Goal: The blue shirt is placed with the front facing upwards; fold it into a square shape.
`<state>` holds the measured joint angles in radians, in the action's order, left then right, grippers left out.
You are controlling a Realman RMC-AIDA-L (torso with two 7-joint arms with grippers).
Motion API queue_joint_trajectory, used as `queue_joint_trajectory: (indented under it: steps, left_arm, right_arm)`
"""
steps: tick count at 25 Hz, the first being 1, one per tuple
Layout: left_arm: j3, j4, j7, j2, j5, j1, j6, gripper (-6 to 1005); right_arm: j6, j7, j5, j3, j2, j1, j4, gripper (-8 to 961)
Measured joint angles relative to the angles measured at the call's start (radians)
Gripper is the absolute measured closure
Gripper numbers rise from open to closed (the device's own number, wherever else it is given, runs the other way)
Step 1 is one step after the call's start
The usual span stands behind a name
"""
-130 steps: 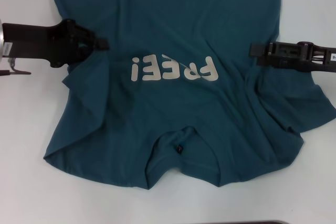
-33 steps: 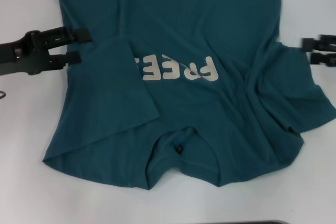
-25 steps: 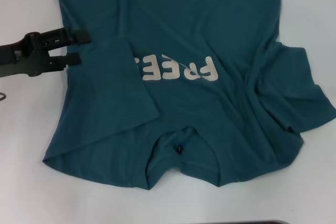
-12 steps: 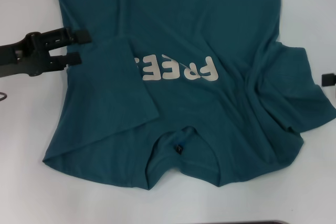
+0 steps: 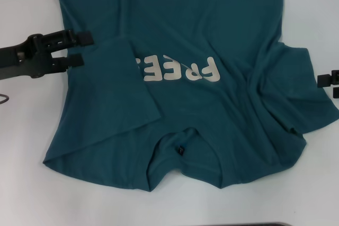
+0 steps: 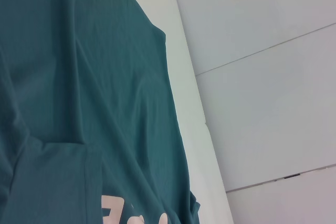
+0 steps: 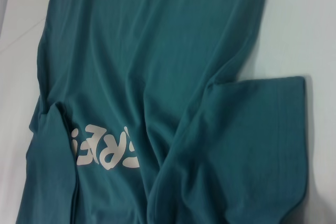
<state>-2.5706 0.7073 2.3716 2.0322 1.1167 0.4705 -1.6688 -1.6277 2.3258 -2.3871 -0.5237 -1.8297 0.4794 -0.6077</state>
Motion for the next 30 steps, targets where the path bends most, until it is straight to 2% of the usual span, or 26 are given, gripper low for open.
queue_joint_trajectory:
  steps: [9, 30]
  left_arm:
    - [0.001, 0.000, 0.000, 0.000, 0.000, 0.001, 0.000, 61]
    - [0.000, -0.002, 0.000, 0.003, -0.002, -0.008, 0.003, 62]
  right_arm:
    - [0.036, -0.005, -0.007, -0.006, -0.016, 0.011, 0.000, 81]
    - [0.036, -0.002, -0.043, -0.012, -0.030, 0.016, 0.008, 114]
